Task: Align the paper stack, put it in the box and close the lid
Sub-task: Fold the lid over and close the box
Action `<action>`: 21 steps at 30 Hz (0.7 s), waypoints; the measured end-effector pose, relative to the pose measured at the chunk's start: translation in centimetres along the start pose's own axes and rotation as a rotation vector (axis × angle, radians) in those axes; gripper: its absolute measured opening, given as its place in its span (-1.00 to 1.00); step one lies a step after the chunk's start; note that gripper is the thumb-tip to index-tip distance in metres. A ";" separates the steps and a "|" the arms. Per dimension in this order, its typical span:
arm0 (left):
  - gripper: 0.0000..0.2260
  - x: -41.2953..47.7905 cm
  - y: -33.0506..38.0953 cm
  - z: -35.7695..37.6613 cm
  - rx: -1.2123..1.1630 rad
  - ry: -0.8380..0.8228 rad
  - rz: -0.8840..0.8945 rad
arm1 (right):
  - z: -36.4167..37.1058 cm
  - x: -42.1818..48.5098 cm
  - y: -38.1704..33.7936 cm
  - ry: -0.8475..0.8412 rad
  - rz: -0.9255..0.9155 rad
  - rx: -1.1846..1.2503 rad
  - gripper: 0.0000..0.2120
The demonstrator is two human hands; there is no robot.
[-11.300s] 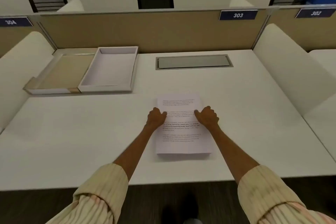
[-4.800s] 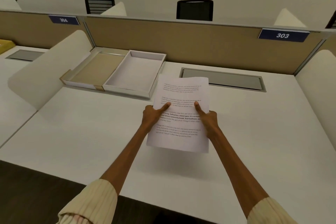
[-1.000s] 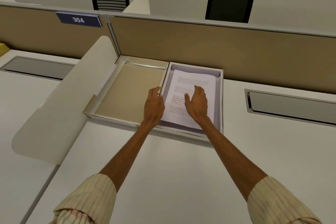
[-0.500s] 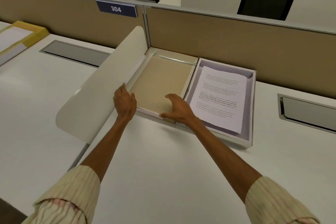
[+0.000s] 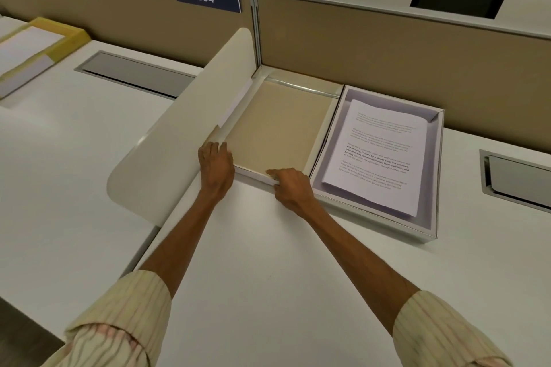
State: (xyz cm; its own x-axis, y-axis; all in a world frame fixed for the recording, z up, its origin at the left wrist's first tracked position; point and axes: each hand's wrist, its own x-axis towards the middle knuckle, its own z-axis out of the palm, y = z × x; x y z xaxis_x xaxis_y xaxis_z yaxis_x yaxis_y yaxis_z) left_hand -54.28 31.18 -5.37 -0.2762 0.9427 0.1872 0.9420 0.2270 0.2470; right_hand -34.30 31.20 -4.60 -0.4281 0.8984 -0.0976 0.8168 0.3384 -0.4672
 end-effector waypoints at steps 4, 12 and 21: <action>-0.64 -0.9 0.1 1.0 -0.031 -0.033 0.072 | 0.7 -0.2 0.1 0.042 0.004 0.002 -0.59; -0.57 -1.0 -0.4 0.5 -0.149 -0.125 0.059 | 1.3 -0.7 -0.4 0.120 0.044 0.035 -0.65; -0.08 -0.4 3.1 -2.1 -0.684 0.205 -0.377 | 1.2 -1.7 -0.5 0.254 0.029 0.213 -0.66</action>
State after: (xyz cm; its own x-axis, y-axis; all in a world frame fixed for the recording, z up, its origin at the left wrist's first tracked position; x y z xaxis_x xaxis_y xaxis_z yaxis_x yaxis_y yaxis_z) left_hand -51.70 31.00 -2.66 -0.6446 0.7534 0.1296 0.4718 0.2587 0.8429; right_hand -34.42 29.19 -5.27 -0.2737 0.9570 0.0963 0.7164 0.2697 -0.6434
